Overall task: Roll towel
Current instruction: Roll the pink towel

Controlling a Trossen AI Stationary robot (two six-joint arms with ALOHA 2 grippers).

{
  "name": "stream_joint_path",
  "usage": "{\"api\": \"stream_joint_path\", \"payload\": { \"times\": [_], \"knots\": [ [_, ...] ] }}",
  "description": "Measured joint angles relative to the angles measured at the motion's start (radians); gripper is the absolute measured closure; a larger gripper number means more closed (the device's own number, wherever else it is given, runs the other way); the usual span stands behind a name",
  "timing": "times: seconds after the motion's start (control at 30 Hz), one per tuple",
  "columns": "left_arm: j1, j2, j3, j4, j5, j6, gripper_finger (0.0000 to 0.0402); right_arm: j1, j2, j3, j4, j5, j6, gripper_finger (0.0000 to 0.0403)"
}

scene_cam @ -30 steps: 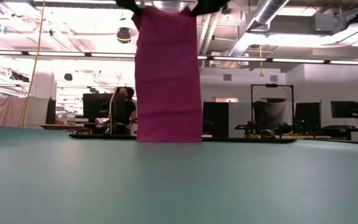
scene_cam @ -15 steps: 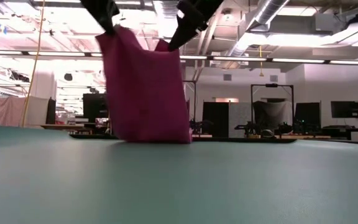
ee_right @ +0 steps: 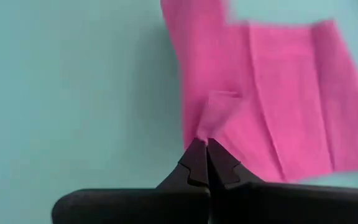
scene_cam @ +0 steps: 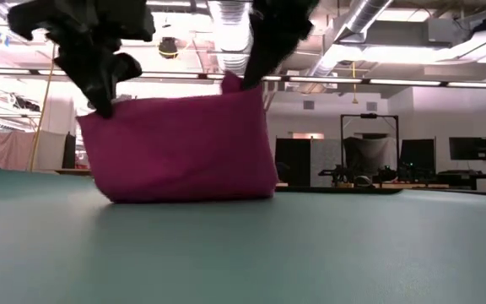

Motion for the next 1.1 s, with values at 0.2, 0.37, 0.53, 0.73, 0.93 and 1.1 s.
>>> {"api": "stream_joint_path", "payload": {
  "times": [0.2,0.37,0.53,0.73,0.93,1.1],
  "knots": [
    [-0.056,0.000,-0.066,0.141,0.000,-0.032,0.0401,0.050,0.070,0.001,0.039,-0.015,0.111,0.0402],
    [-0.084,0.000,-0.095,0.224,0.024,-0.061,0.0401,0.064,0.089,0.000,0.042,-0.025,0.186,0.0402],
    [-0.127,0.000,-0.159,0.348,0.166,-0.123,0.0401,0.098,0.081,0.001,-0.001,-0.020,0.267,0.0402],
    [-0.141,-0.054,-0.073,0.200,0.144,-0.046,0.0401,0.116,0.009,0.000,-0.018,0.213,0.124,0.0402],
    [-0.065,-0.131,0.111,0.008,-0.423,0.191,0.0401,-0.060,-0.107,0.001,0.017,0.428,-0.140,0.0402],
    [0.135,-0.196,0.182,0.134,-0.583,0.556,0.0401,-0.255,-0.184,0.002,0.178,0.388,-0.419,0.0402]
  ]
}}
